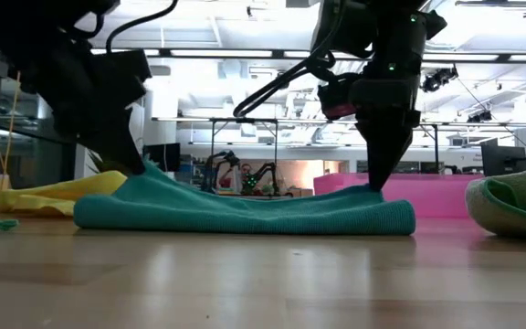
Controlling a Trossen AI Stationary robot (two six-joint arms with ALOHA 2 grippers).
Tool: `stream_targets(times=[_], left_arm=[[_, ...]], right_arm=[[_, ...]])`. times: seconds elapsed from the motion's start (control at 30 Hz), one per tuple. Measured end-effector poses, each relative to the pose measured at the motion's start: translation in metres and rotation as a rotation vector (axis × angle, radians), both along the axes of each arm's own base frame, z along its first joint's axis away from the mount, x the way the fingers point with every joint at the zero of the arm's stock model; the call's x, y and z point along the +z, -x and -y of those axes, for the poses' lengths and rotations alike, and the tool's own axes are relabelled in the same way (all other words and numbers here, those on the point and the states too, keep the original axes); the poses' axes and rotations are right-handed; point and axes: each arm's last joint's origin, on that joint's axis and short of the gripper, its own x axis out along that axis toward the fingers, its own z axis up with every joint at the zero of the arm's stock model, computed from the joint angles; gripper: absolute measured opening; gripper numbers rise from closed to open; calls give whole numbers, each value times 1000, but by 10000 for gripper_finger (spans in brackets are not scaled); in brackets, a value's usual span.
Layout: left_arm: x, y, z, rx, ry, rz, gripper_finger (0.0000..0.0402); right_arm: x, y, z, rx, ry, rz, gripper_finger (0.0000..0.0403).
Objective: Fold microfiber towels
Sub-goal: Fold the blue microfiber cloth
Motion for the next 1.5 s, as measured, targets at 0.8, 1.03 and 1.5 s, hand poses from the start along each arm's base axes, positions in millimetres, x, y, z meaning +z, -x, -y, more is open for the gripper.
stream_targets(times=[0.8,1.03,1.5], left_arm=[[-8,-5,-15,22,-95,-58,53],[-1,-6,-28,14,-114,-86,104],[68,19,-65,-66,81,130,161]], right_arm=[[1,-3,1,-32,29,33,22],[1,-1,2,-34,54,22,106],[59,36,29,-92,156,83,190]])
